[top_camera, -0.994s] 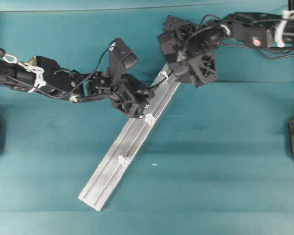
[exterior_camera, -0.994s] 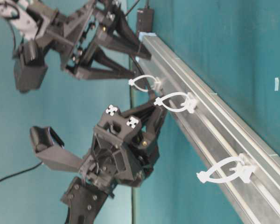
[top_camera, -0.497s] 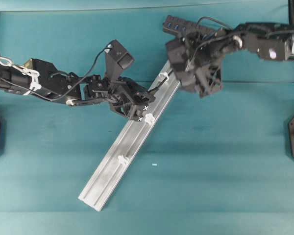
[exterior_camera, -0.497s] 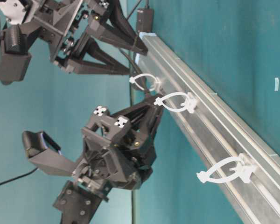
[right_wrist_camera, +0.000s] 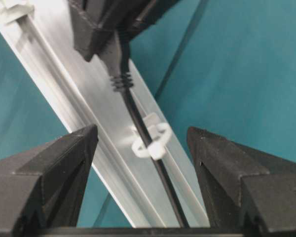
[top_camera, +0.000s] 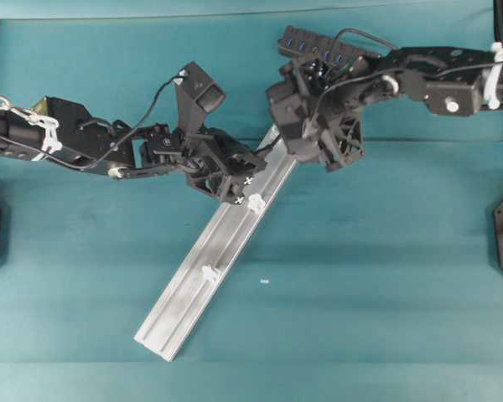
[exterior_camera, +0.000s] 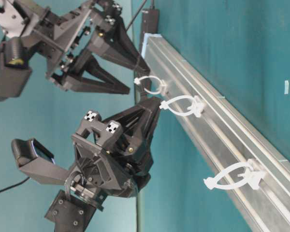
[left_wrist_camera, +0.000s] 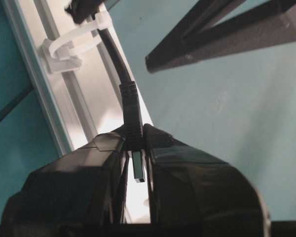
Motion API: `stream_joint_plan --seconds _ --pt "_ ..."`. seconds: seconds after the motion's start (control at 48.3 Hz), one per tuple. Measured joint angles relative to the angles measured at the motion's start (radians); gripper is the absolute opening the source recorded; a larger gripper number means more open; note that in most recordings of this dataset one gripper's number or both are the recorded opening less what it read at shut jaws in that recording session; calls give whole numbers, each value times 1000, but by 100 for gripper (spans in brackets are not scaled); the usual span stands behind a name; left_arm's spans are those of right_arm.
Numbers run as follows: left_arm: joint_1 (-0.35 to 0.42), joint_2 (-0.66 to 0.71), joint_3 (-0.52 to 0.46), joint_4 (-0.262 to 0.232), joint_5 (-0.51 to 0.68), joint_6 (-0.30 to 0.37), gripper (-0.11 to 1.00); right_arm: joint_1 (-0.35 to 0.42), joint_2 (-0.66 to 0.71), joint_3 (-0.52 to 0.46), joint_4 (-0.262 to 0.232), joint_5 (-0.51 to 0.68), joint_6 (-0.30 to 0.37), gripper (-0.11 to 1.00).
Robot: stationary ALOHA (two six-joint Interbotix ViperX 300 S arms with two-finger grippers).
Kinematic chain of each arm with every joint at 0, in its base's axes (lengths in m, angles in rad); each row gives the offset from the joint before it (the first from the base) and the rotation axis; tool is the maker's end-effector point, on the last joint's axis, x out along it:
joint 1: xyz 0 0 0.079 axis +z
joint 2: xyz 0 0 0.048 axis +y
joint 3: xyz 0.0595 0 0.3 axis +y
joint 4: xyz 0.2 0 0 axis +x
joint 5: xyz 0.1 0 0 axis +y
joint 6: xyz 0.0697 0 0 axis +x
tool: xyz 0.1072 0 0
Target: Pass the USB cable through three rings with both arms.
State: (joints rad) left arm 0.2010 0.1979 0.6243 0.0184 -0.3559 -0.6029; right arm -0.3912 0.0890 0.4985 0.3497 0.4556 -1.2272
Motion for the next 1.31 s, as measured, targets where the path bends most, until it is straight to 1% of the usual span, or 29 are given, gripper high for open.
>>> stream_joint_plan --seconds 0.145,0.249,0.352,0.476,0.539,0.953,1.119,1.16,1.222,1.243,1.264,1.305 --pt "0 -2 0 0 9 2 9 14 25 -8 -12 -5 0 76" --pt "0 -2 0 -2 23 0 9 18 29 -14 -14 -11 0 68" --pt "-2 -2 0 0 28 2 9 18 32 -17 -15 -20 0 50" --pt "-2 -3 0 0 28 2 9 23 40 -28 -17 -20 0 20" --pt "-2 -3 0 0 29 0 9 23 43 -29 -21 -18 0 10" --pt "-2 -5 2 0 29 2 9 23 44 -29 -28 -15 0 9" --pt "0 -9 2 0 64 0 10 26 48 -32 -31 -17 0 9" --pt "-2 -11 2 0 78 2 13 26 48 -32 -32 -17 0 9" --pt "-2 -11 -2 0 87 -2 24 28 48 -34 -34 -17 0 9" --pt "-2 -12 -2 0 91 -5 31 26 48 -32 -34 -17 0 9" --pt "-2 -12 -2 0 91 -6 35 26 48 -32 -34 -17 0 9" --pt "-2 -14 -3 0 94 -14 49 26 48 -32 -35 -15 0 9"
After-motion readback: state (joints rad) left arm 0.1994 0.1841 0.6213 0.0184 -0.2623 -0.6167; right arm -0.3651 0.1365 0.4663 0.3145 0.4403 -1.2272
